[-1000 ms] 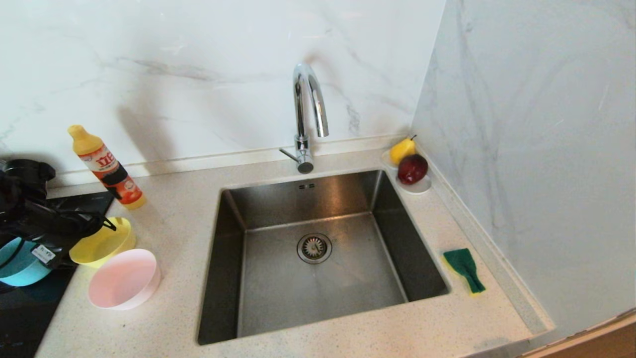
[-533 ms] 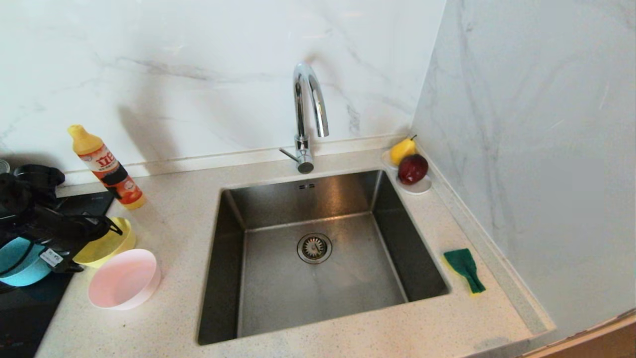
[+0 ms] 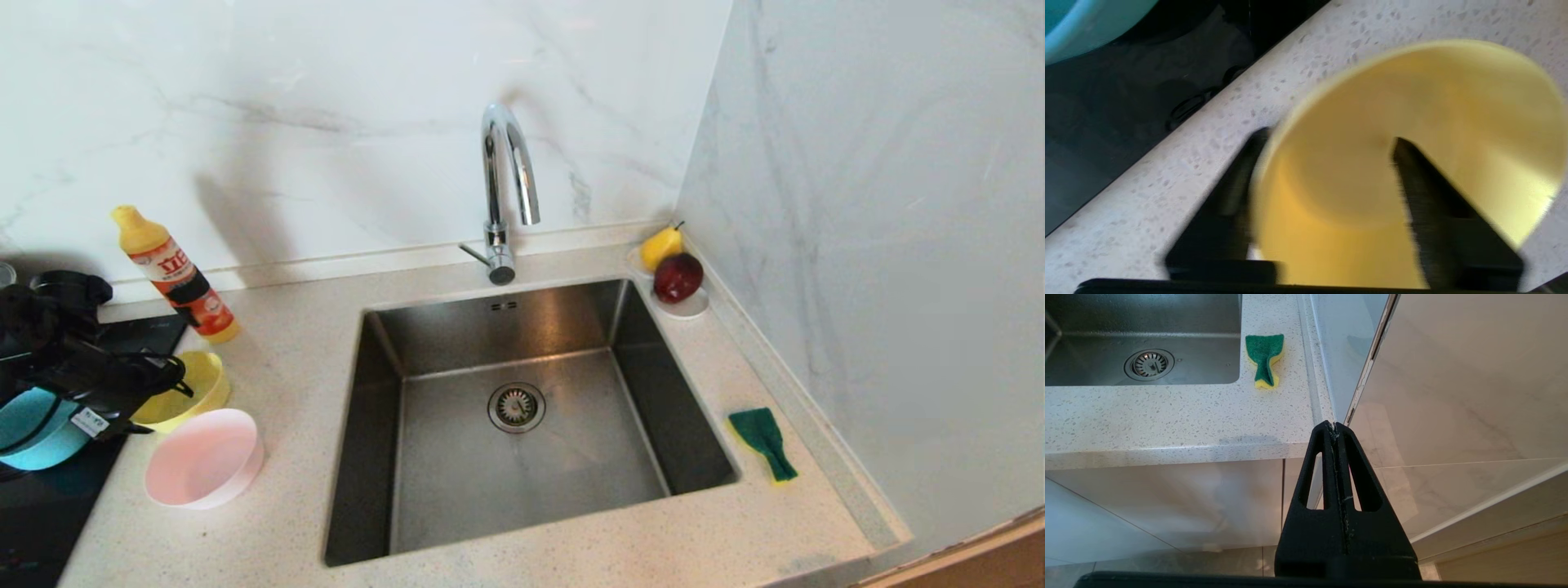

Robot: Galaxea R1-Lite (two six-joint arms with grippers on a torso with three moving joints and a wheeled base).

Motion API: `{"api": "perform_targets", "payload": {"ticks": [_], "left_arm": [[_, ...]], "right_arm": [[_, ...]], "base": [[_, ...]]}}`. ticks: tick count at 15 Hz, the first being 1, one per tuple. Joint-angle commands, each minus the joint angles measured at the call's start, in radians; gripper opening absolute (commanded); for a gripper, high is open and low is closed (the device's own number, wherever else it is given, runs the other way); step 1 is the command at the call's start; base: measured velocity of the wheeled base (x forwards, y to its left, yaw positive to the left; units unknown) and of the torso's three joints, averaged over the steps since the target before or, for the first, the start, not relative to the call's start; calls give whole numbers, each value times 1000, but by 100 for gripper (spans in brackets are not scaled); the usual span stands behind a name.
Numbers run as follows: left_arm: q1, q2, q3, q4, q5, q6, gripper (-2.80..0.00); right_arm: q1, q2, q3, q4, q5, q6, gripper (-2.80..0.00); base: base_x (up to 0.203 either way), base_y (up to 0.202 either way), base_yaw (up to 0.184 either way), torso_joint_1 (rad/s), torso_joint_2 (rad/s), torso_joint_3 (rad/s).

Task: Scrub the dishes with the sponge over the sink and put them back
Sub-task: Place the bowl on the bowl

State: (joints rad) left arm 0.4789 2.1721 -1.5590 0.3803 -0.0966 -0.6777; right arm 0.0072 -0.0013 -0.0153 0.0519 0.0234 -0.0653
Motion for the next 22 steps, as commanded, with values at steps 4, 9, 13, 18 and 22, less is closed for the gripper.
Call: {"api": "perform_targets", "payload": {"ticks": [4, 9, 13, 18, 22], "left_arm": [[6, -9, -26, 28, 2, -7, -280], [33, -81, -124, 109, 60, -17, -280], [31, -197, -129, 228, 33, -13, -280], [20, -331, 46, 314, -31, 102, -280], [10, -422, 236, 308, -29, 220, -280]], "right_arm": [[0, 0, 0, 0, 0, -1, -280], [0, -1, 0, 0, 0, -1, -280], [0, -1, 0, 0, 0, -1, -280], [0, 0, 0, 0, 1, -1, -280], [0, 0, 0, 0, 1, -1, -280]], "base": [[0, 0, 0, 0, 0, 0], [0, 0, 0, 0, 0, 0], [0, 0, 0, 0, 0, 0], [0, 0, 0, 0, 0, 0], [0, 0, 0, 0, 0, 0]]}}
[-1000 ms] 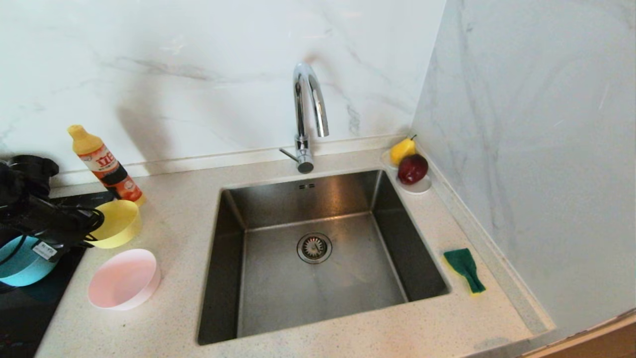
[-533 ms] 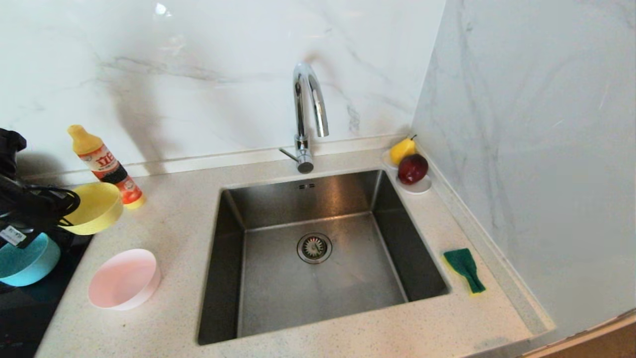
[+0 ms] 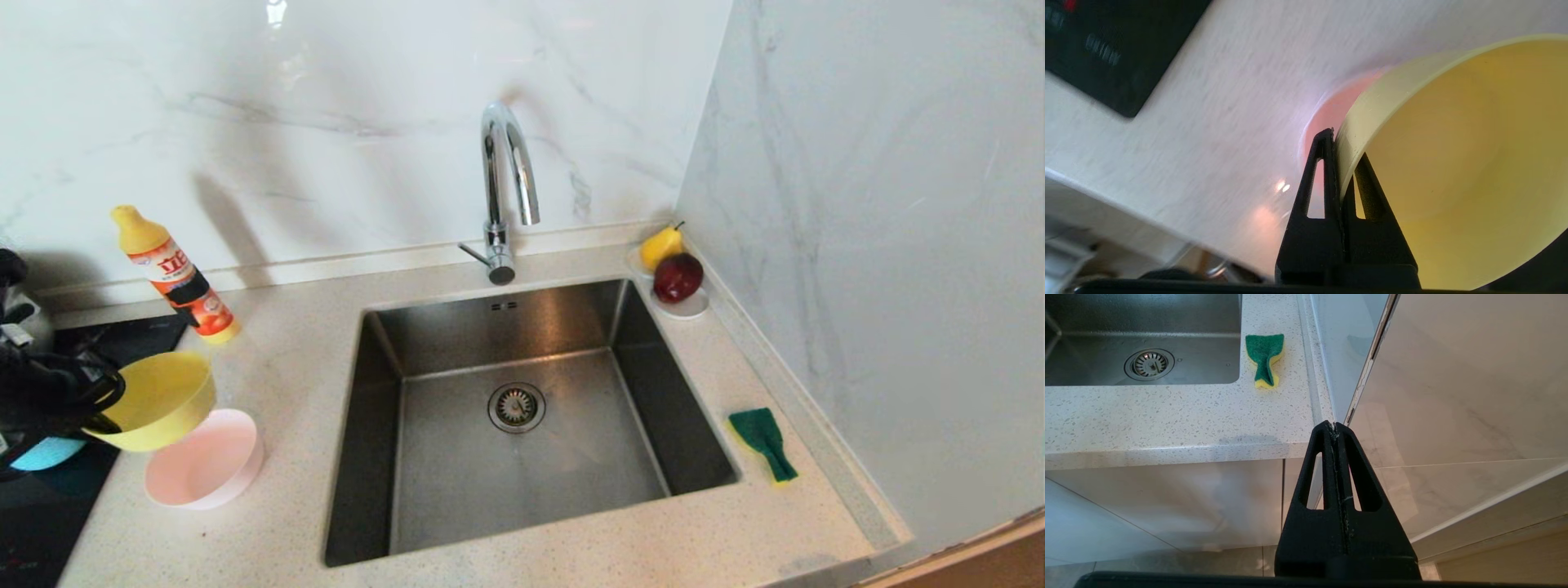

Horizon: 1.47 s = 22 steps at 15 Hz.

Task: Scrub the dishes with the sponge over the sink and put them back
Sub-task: Place the bowl on the bowl

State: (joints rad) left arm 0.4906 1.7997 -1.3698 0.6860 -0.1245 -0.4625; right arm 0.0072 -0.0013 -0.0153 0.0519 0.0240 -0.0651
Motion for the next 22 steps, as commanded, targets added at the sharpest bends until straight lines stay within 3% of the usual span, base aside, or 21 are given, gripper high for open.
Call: {"api": "perform_targets", "payload": {"ticks": [1, 5, 7, 13, 18, 22], "left_arm": [[-9, -63, 80, -3, 0, 29, -280], [-24, -104, 230, -180, 42, 80, -280], [-24, -101, 280, -208, 75, 103, -280], [-29, -80, 322, -235, 67, 103, -280], [-27, -36, 391, -379, 71, 102, -280], [-28, -40, 377, -372, 69, 94, -280]], "right_arm": [[0, -1, 0, 0, 1, -1, -280], [0, -1, 0, 0, 0, -1, -280], [0, 0, 0, 0, 1, -1, -280], [0, 0, 0, 0, -1, -1, -280], [0, -1, 0, 0, 1, -1, -280], [0, -1, 0, 0, 1, -1, -280]], "base": [[0, 0, 0, 0, 0, 0], [0, 0, 0, 0, 0, 0], [0, 0, 0, 0, 0, 0], [0, 0, 0, 0, 0, 0], [0, 0, 0, 0, 0, 0], [0, 0, 0, 0, 0, 0]]}}
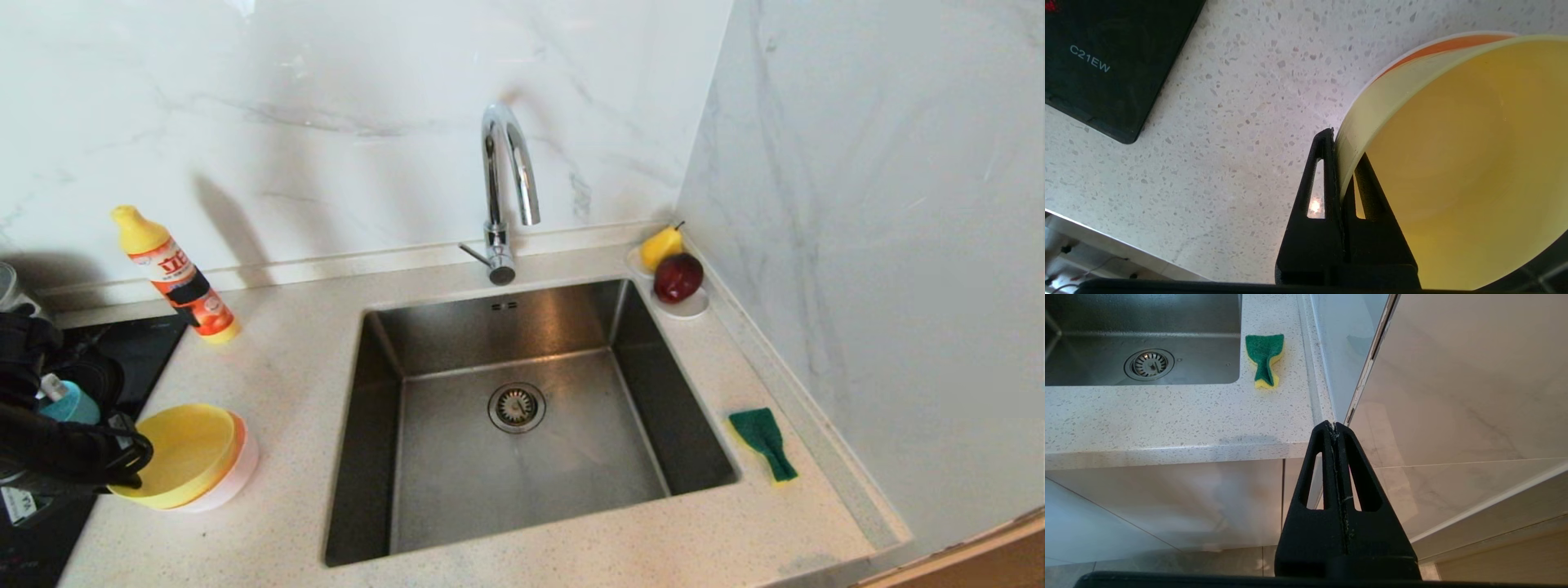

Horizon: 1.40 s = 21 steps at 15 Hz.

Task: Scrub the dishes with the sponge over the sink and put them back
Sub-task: Place the bowl on the bowl

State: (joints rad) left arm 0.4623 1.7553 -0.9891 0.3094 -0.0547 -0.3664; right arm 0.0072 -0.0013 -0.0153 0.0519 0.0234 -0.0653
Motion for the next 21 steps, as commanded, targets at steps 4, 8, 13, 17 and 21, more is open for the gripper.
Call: {"api": "perform_targets", "payload": {"ticks": [4, 8, 13, 17, 21], "left_arm": [[0, -1, -9, 6, -1, -1, -280], [-1, 10, -8, -1, -4, 0, 0], [-1, -18, -42, 10, -10, -10, 0], [5, -102, -174, 119, -10, -26, 0], [8, -118, -269, 185, -9, -79, -280]], "right_arm": [[0, 0, 0, 0, 0, -1, -280], [0, -2, 0, 0, 0, -1, -280], [0, -2, 0, 0, 1, -1, -280], [0, 0, 0, 0, 0, -1, -280], [0, -2, 0, 0, 1, -1, -280]], "base": [[0, 0, 0, 0, 0, 0], [0, 0, 0, 0, 0, 0], [0, 0, 0, 0, 0, 0], [0, 0, 0, 0, 0, 0], [0, 0, 0, 0, 0, 0]]}}
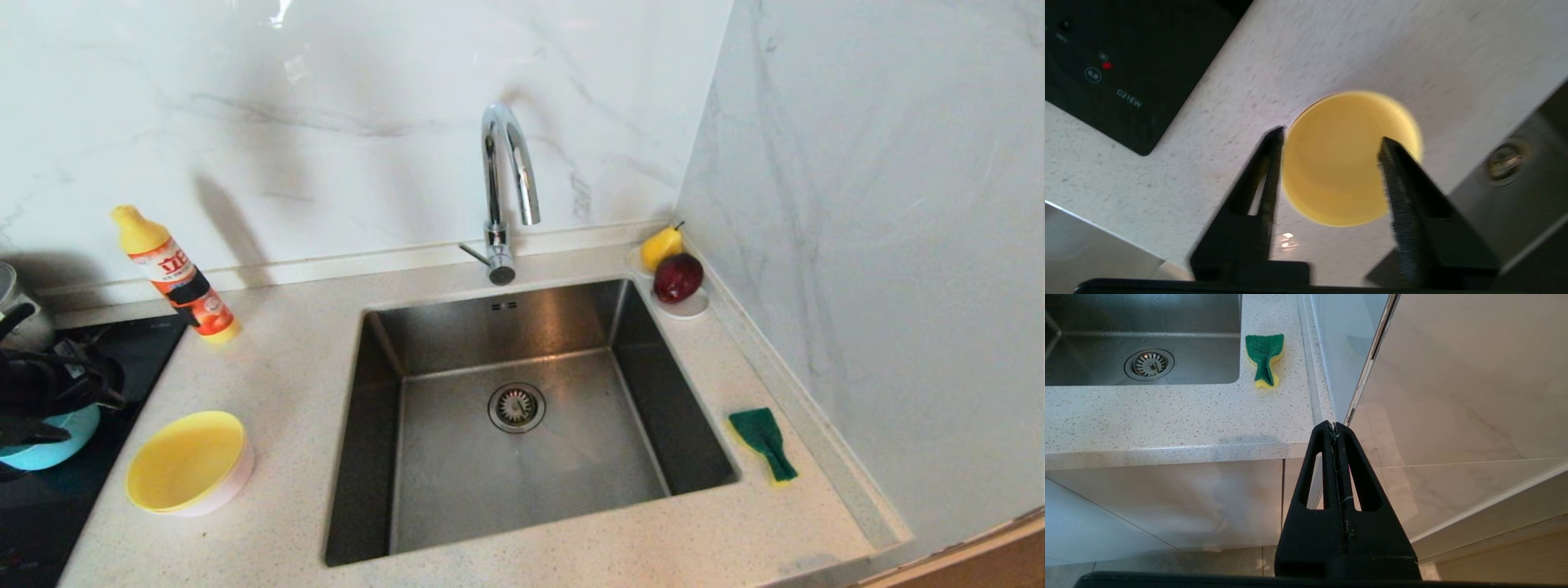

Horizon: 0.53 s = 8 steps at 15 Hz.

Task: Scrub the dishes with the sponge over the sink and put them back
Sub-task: Place the bowl on the bowl

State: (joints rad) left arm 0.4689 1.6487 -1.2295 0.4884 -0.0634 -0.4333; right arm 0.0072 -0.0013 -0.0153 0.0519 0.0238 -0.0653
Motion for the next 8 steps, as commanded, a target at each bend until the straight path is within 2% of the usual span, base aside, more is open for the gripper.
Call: {"api": "perform_targets", "payload": {"ticks": [1, 3, 8], "left_arm": [[5, -5, -60, 10, 0, -26, -280], [39, 46, -123, 24, 1, -46, -280], [185, 216, -257, 56, -1, -73, -280]], "right_arm": [[0, 0, 0, 0, 0, -1, -280], [0, 0, 0, 0, 0, -1, -280], [0, -1, 0, 0, -1, -1, -280]], "base": [[0, 0, 0, 0, 0, 0], [0, 0, 0, 0, 0, 0], [0, 0, 0, 0, 0, 0]]}}
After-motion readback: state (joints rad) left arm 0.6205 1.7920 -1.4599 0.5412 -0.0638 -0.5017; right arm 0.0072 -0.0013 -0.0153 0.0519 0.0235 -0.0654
